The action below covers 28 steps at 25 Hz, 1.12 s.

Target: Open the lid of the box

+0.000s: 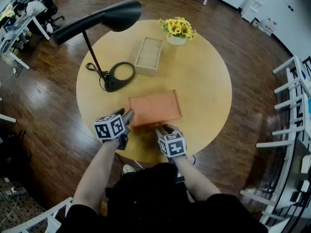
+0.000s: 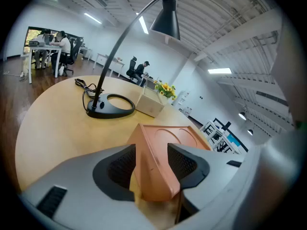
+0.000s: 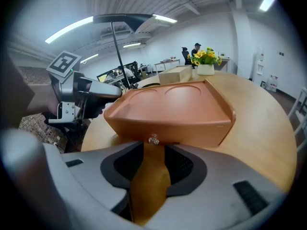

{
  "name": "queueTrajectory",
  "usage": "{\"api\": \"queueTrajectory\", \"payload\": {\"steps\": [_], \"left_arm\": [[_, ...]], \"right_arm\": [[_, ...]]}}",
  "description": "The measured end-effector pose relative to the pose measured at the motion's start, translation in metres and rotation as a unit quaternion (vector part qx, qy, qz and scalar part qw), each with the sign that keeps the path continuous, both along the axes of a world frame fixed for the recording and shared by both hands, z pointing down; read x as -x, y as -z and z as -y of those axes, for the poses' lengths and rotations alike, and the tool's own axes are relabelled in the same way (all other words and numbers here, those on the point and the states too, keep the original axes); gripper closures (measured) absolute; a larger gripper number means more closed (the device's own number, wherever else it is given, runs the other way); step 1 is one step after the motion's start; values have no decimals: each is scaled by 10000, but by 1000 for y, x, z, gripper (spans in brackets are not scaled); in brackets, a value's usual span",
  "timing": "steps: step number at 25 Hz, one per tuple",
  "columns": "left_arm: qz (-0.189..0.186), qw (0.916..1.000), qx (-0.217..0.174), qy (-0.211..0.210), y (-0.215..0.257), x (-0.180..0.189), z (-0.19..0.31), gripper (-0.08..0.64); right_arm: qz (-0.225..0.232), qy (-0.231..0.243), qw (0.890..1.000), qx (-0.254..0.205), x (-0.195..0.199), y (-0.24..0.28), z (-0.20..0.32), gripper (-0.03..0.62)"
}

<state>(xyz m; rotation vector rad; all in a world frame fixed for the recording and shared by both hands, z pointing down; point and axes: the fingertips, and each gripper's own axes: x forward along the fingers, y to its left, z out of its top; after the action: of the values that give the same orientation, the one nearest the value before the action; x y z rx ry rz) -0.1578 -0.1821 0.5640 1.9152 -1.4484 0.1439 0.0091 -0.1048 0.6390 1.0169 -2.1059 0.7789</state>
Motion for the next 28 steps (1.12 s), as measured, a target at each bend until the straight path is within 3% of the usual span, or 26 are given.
{"api": "queueTrajectory", "payload": {"steps": [9,13,14,16,28], "left_arm": [[78,9977,427,-515,-20,-23,8,359],[-261,9974,569,-350,-17,-23,9,364],[-335,9972,593,-302,-17,-22,9,364],[-388,9971,611,-244,-18,-22,8,364],[-55,9985,524,-150,-15,-22,7,364]], "right_arm": [[-132,-228,9996,88,2,-14,20,451],[-146,-285,9993,187,7,-18,20,451],[-182,-315,9992,182,7,-18,21,496],[-218,-401,9988,161,7,-18,21,512],[-307,-231,9991,185,-5,-19,-15,517]]}}
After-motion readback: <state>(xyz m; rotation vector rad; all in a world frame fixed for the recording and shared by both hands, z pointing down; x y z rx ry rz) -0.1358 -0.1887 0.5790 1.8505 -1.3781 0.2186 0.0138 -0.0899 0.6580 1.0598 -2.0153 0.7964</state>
